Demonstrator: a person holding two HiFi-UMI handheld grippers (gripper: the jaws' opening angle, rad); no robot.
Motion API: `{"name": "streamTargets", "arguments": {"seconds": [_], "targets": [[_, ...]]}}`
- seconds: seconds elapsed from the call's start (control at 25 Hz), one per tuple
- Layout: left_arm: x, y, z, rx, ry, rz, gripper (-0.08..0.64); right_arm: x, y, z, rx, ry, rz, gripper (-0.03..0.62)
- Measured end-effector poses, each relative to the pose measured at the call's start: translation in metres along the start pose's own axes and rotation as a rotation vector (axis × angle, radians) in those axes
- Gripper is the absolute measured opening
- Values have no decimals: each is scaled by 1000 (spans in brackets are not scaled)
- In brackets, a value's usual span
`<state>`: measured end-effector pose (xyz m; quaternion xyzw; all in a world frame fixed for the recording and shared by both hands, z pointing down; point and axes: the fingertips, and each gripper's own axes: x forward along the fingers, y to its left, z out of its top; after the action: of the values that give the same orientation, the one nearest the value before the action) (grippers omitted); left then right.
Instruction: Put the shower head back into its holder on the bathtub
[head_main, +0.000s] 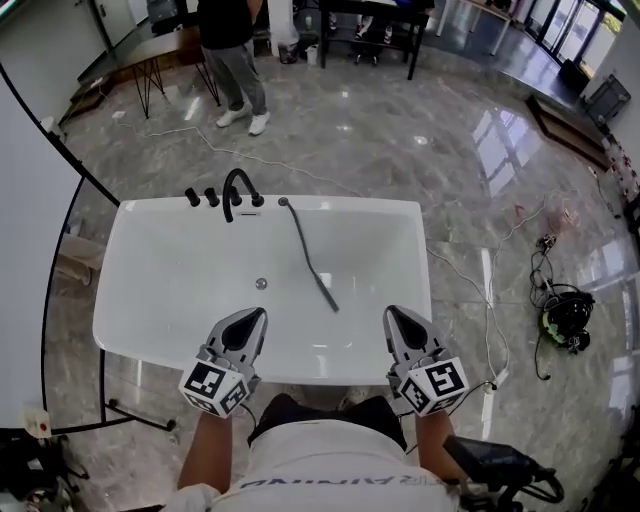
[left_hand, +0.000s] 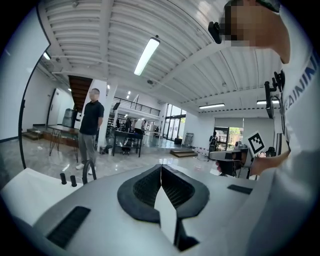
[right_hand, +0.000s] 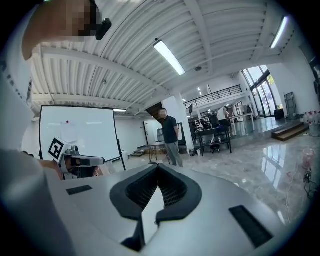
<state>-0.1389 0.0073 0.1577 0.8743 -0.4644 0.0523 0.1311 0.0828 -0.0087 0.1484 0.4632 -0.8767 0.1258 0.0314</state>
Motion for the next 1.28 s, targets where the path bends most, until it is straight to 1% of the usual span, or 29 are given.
{"name": "streamTargets", "arguments": {"seconds": [0.16, 0.28, 0.4, 0.56, 0.8, 0.92, 1.0, 1.16, 1.28], "targets": [[38, -39, 6, 35, 32, 33, 18, -10, -55, 1, 37, -3, 32, 9], [64, -67, 9, 42, 21, 42, 18, -19, -93, -7, 56, 0, 32, 9], [74, -76, 14, 50, 16, 39, 18, -21, -106, -1, 66, -23, 27, 9], [77, -75, 19, 61, 3, 18, 18, -24, -106, 4, 60, -36, 7, 9], [80, -62, 12, 72, 28, -68, 18, -24, -95, -7, 85, -17, -64, 9], [88, -47, 10, 58, 17, -122, 18, -8, -94, -23, 75, 8, -86, 9], [100, -35, 4, 78, 25, -130, 18, 7, -100, -37, 70, 27, -98, 9], [135, -6, -25, 115, 57, -139, 18, 40, -116, -66, 62, 55, -109, 9], [167, 23, -63, 154, 114, -139, 18, 68, -130, -96, 70, 76, -109, 9]]}}
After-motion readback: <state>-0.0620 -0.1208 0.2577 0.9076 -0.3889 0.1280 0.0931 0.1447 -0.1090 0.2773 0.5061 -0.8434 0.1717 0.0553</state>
